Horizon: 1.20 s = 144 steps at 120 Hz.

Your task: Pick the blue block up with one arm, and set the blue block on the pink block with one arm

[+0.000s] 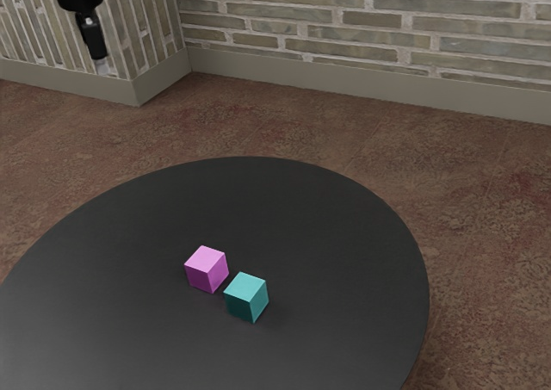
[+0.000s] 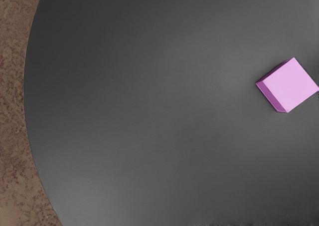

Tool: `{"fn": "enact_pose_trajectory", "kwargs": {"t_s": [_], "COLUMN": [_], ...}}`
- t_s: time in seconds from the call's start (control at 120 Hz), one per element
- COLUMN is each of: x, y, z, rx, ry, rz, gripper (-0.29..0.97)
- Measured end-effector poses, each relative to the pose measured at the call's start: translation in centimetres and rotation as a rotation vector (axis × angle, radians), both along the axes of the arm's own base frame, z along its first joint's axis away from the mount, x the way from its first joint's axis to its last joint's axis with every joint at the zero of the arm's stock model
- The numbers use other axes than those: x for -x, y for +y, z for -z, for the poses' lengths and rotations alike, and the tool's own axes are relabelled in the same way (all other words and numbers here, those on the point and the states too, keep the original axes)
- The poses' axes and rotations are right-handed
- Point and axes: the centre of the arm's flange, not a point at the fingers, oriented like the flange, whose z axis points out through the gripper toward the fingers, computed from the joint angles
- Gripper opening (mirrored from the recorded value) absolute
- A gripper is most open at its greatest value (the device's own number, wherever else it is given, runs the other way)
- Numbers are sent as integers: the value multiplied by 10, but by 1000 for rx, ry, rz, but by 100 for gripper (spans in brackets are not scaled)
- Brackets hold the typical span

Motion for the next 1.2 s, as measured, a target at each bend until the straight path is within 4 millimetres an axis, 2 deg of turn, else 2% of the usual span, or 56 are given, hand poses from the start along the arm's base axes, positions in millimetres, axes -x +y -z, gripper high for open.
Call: {"fn": "enact_pose_trajectory", "kwargs": {"t_s": [0.142,0.25,0.358,0.458,0.475,0.508,0.55,0.592,0.625,0.75,0.858,0.942,1.008,1.042,1.075,1.125,1.2], "x": [0,6,7,29,36,52,67,72,75,87,90,89,76,79,84,98,133], "y": [0,13,13,22,18,-6,-38,-67,-81,-91,-99,-99,-107,-116,-124,-134,-138], "z": [-2,-21,-25,-58,-74,-113,-142,-153,-158,-169,-169,-166,-143,-137,-124,-97,-55], "rx": [-9,-6,12,28,19,0,-8,-10,-15,-29,-39,-47,-35,-27,-8,21,19], "ry": [8,-25,-27,-90,-122,-193,-242,-259,-263,-266,-251,-232,-175,-160,-130,-83,-25], "rz": [118,156,210,236,252,319,405,479,515,563,597,605,628,660,692,743,788], "gripper": [68,68,68,68,68,68,68,68,68,68,68,68,68,68,68,68,68]}}
